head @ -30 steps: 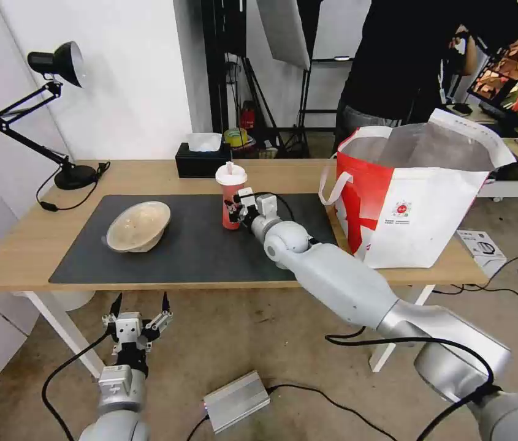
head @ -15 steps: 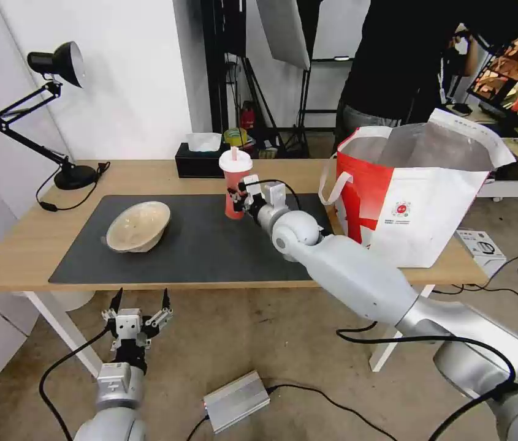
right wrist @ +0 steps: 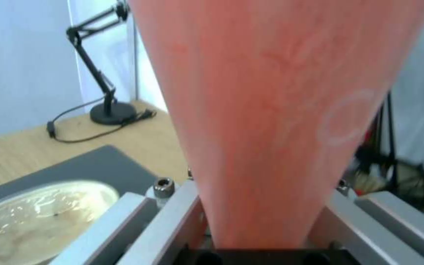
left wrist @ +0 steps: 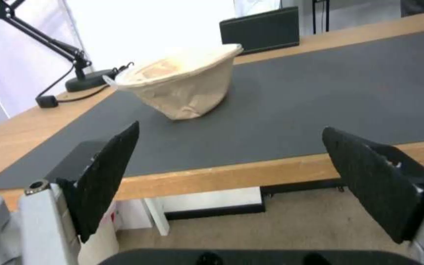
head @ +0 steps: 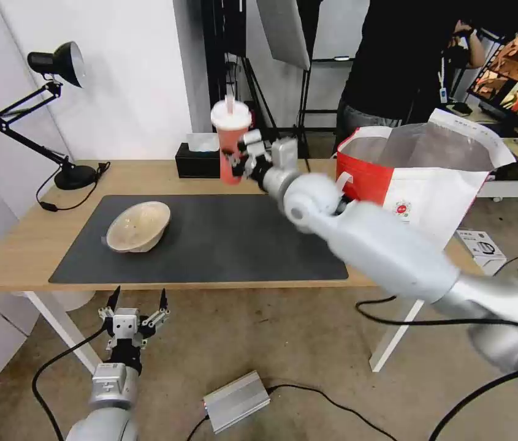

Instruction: Pick up the trash from the table and place it into the takeout bag.

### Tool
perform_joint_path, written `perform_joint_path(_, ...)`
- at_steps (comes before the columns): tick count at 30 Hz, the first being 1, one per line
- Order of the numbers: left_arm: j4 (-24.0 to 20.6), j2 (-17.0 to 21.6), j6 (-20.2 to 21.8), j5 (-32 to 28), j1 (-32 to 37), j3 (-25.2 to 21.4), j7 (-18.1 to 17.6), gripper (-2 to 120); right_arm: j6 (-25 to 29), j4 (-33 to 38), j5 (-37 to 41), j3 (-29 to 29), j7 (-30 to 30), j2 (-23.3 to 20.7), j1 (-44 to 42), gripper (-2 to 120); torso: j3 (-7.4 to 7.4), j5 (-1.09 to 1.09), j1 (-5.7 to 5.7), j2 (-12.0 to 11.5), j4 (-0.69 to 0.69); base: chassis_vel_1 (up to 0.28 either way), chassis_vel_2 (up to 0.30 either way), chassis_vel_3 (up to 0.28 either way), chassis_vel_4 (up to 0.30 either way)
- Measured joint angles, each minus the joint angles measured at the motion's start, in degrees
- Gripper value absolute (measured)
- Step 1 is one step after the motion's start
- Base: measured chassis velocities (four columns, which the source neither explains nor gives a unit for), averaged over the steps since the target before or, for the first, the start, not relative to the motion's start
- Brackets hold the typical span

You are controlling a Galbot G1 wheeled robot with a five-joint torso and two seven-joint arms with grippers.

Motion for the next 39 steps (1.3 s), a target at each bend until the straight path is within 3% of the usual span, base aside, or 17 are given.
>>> perform_joint_path(8,-0.58,0.58,-0.20,-0.14,0.35,-0.01,0.00,100,-4.23,2.01,0.85,-1.08,-8.32,-9.41,9.58,4,0.00,0.01,0.00,0.00,-0.02,0.000,0.000,0.000,0.000)
perform_joint_path(14,-0.69,0.83,-0.37,-0.21,0.36,0.04,-0.01,100,-7.06,1.76,-1.21,-0.75,-14.37,-13.31,12.61,4,0.00,0.01,0.00,0.00,-0.01,0.000,0.000,0.000,0.000)
perform_joint_path(22,-0.77,1.47,-0.63,-0.25,0.39,0.08,-0.03,100,-11.28,-1.31,-9.00,0.97,-29.44,-19.33,15.83,4,0.00,0.01,0.00,0.00,-0.02,0.000,0.000,0.000,0.000)
perform_joint_path(32,-0.38,1.91,-1.39,-0.28,0.36,-0.04,-0.04,100,-11.47,-6.05,-15.87,2.91,-39.17,-22.63,16.81,4,0.00,0.01,0.00,0.00,-0.02,0.000,0.000,0.000,0.000)
perform_joint_path(39,-0.33,1.84,-1.46,-0.31,0.34,0.06,-0.05,100,-8.19,-9.93,-21.84,3.47,-43.58,-24.72,16.37,4,0.00,0.00,0.00,0.00,-0.01,0.000,0.000,0.000,0.000)
